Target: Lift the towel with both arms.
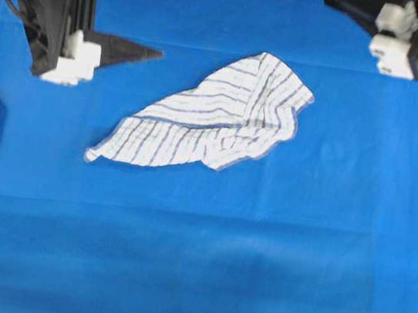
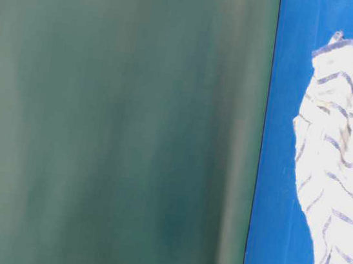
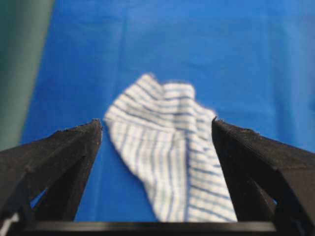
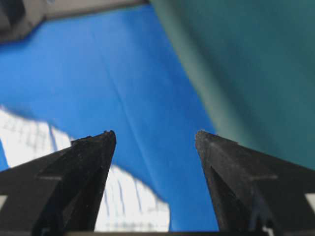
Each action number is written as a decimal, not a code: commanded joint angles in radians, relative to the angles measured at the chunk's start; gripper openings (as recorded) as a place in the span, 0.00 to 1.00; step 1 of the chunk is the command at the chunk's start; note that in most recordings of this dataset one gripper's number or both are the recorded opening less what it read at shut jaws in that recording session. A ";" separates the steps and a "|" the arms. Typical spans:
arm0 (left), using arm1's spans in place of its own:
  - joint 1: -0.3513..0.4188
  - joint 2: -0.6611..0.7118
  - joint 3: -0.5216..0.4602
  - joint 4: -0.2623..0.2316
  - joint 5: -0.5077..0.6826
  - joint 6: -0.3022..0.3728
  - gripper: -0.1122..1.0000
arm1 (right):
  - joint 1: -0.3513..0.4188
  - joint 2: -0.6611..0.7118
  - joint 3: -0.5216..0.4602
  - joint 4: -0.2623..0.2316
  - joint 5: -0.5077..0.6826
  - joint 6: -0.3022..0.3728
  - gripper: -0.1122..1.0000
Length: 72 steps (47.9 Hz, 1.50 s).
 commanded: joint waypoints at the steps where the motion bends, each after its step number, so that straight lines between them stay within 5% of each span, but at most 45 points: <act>1: -0.032 0.014 0.026 -0.003 -0.054 -0.002 0.90 | 0.026 0.009 0.028 0.006 -0.023 0.003 0.70; 37: -0.124 0.224 0.417 -0.009 -0.426 -0.074 0.90 | 0.117 0.302 0.376 0.017 -0.403 0.179 0.70; 51: -0.124 0.407 0.486 -0.009 -0.594 -0.074 0.90 | 0.117 0.495 0.391 0.018 -0.523 0.187 0.70; 72: -0.123 0.537 0.488 -0.009 -0.627 -0.061 0.87 | 0.086 0.635 0.368 0.017 -0.557 0.187 0.69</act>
